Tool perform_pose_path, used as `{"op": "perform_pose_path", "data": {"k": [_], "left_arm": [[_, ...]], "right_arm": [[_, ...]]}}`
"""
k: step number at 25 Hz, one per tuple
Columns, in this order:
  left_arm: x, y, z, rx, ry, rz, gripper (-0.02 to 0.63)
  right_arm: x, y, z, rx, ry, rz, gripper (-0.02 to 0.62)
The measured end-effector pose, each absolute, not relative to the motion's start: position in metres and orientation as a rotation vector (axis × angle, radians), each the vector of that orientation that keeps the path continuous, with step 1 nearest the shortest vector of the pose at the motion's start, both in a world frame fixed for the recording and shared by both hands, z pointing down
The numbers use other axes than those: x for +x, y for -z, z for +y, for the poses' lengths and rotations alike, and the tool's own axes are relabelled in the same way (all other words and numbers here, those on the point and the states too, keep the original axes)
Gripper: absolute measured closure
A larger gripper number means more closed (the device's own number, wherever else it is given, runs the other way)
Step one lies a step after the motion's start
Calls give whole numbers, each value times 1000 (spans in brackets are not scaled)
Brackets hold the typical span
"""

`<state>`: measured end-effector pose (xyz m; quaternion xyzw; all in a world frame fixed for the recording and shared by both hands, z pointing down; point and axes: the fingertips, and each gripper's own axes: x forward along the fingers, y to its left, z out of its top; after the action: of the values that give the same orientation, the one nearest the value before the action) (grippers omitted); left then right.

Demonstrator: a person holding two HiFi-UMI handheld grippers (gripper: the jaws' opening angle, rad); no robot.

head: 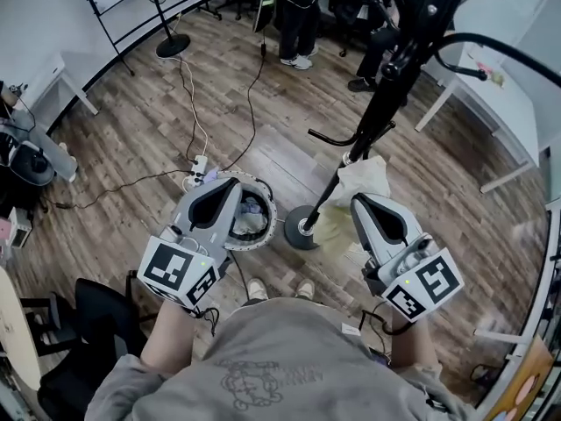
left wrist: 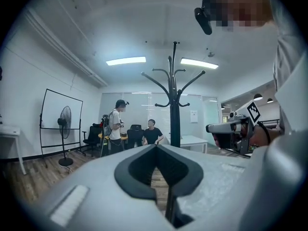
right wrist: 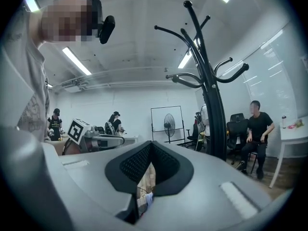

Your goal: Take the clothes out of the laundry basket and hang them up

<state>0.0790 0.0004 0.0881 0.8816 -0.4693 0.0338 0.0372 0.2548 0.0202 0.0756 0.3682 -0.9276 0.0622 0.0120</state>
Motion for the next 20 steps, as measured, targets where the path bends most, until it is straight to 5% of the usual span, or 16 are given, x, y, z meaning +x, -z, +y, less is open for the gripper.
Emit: {"op": "perform_pose_path", "data": {"k": [20], "left_arm": [[-80, -164, 15, 2380, -225, -1757, 604]], "right_arm": [[95, -140, -10, 768, -279, -2848, 569]]}}
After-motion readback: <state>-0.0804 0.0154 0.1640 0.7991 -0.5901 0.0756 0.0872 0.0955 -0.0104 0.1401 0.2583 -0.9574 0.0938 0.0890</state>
